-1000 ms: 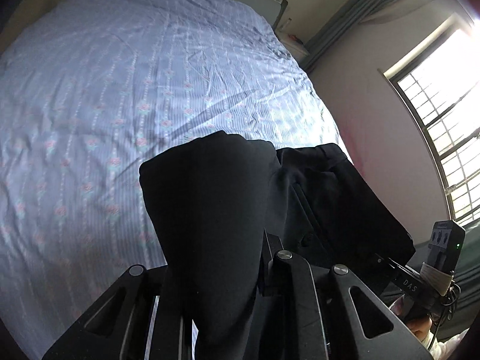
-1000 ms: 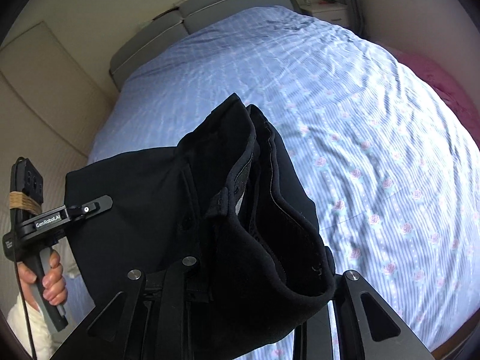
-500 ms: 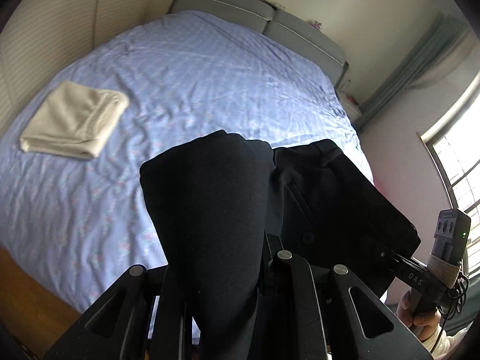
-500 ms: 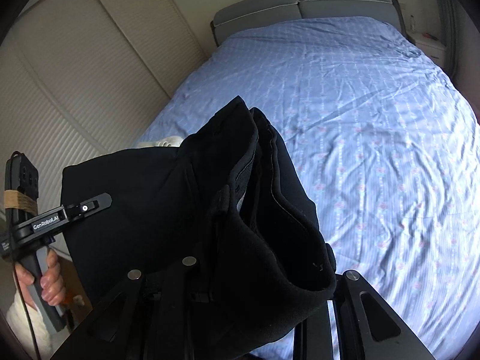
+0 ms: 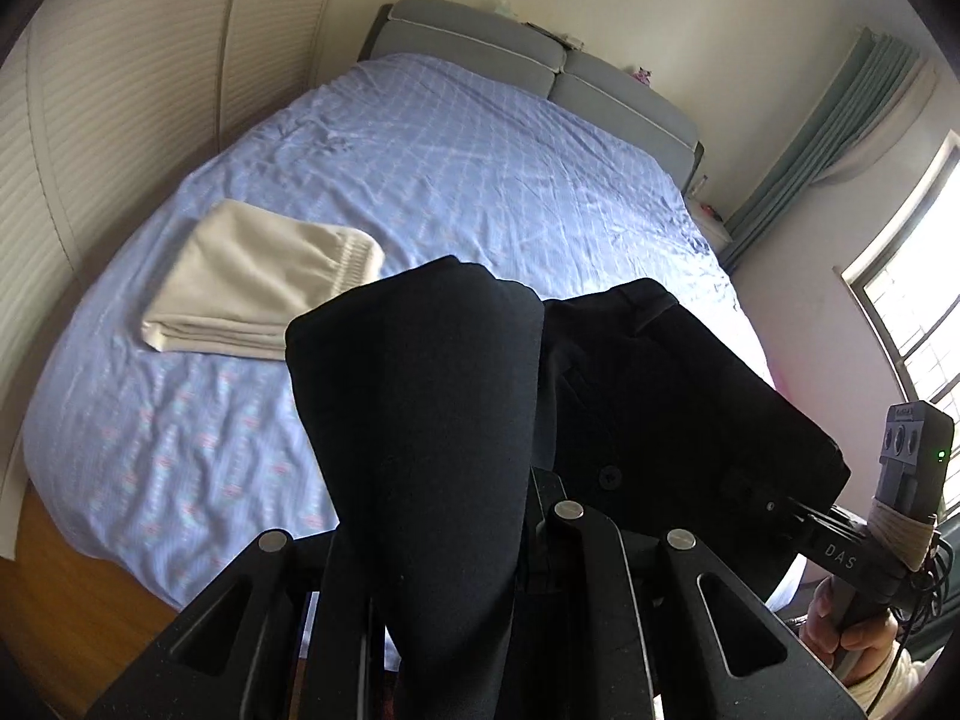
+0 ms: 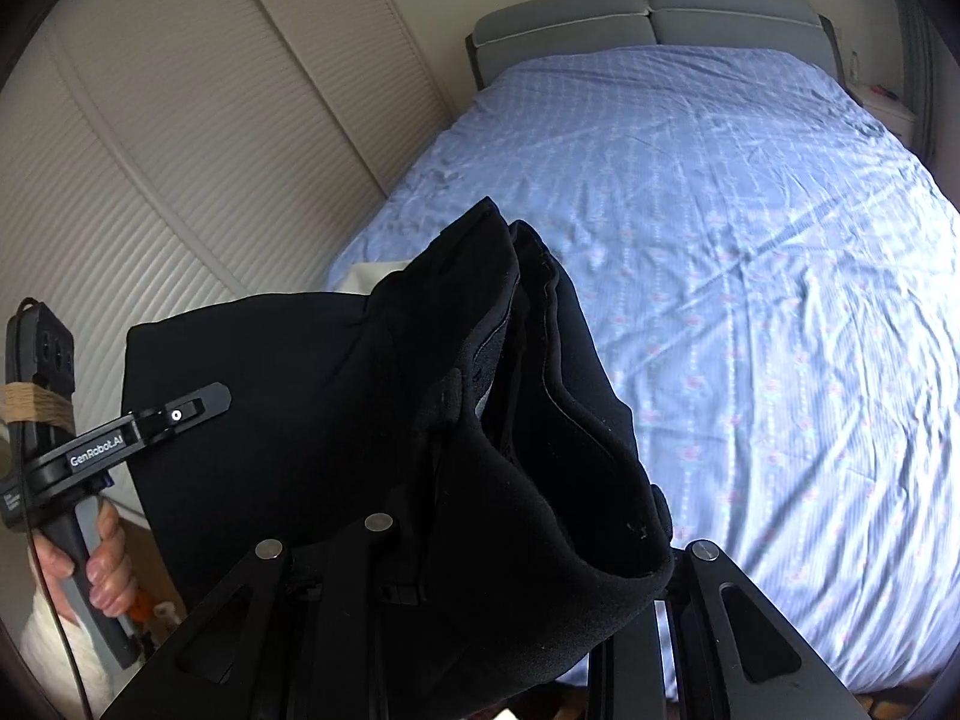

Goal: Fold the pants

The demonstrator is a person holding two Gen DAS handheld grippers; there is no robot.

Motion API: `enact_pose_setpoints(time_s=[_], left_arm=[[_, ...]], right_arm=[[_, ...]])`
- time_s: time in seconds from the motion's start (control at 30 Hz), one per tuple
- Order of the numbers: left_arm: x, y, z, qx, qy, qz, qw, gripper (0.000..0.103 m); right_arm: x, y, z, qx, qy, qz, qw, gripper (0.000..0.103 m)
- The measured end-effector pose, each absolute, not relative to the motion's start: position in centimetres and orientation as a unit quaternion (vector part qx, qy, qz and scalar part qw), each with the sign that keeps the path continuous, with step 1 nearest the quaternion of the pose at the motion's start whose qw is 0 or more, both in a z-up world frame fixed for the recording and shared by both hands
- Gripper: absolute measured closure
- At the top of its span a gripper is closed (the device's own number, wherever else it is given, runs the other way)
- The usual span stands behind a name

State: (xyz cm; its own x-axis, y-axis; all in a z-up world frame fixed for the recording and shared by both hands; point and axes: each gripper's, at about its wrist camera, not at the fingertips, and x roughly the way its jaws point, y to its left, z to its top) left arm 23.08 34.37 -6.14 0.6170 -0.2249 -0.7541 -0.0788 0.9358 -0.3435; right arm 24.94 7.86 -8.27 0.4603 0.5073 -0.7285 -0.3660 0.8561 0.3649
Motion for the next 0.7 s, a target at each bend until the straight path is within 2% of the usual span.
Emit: enact_pose_setpoints(time_s=[0.33, 0.7], left_arm=[[22.5, 42.0, -4.6, -0.194, 0.41, -0.003, 0.891, 0.085], [25.7, 49.8, -5.9, -0.197, 0.402, -0.012, 0.894, 0.085]], right_arm=[[27.1, 13.4, -7.2, 0.068, 0.429, 0.303, 0.848, 0.076], [29.2, 21.0, -7.1, 0.049, 0.427, 0.306, 0.849, 0.076]])
